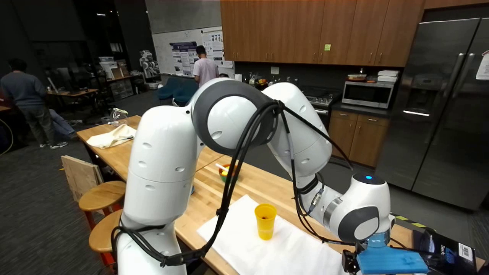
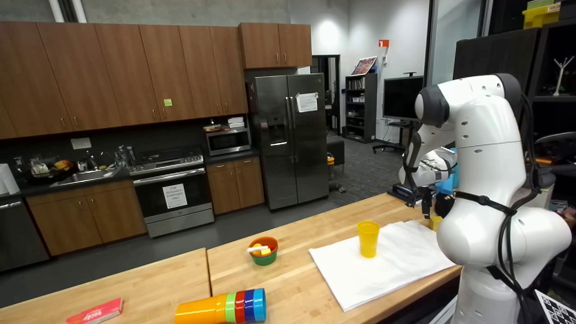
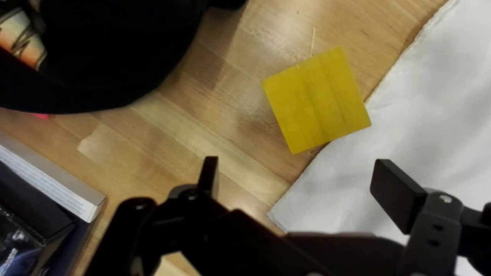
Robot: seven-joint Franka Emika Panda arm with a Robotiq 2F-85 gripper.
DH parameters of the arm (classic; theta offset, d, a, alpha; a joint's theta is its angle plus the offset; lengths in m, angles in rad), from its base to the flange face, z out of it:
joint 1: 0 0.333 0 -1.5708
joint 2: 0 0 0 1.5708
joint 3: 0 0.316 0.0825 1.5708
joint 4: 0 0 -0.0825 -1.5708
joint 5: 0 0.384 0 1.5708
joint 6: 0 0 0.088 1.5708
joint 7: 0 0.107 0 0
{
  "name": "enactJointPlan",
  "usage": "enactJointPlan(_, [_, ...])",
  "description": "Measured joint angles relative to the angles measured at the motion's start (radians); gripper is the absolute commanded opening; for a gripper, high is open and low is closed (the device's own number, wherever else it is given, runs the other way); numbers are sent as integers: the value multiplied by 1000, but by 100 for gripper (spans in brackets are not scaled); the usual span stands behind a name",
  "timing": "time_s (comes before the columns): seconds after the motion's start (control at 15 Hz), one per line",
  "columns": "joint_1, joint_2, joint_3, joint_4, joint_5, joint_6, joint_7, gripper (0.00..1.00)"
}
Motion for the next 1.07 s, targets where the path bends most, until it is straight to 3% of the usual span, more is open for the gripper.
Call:
enactJointPlan(0.4, [-1,31,-34,-27,-115,77,0,100])
enactJointPlan(0.8, [-1,33,-41,-27,-147,83,-14,100])
enactJointPlan(1.07, [-82,23,38,-28,-90,65,-230,100])
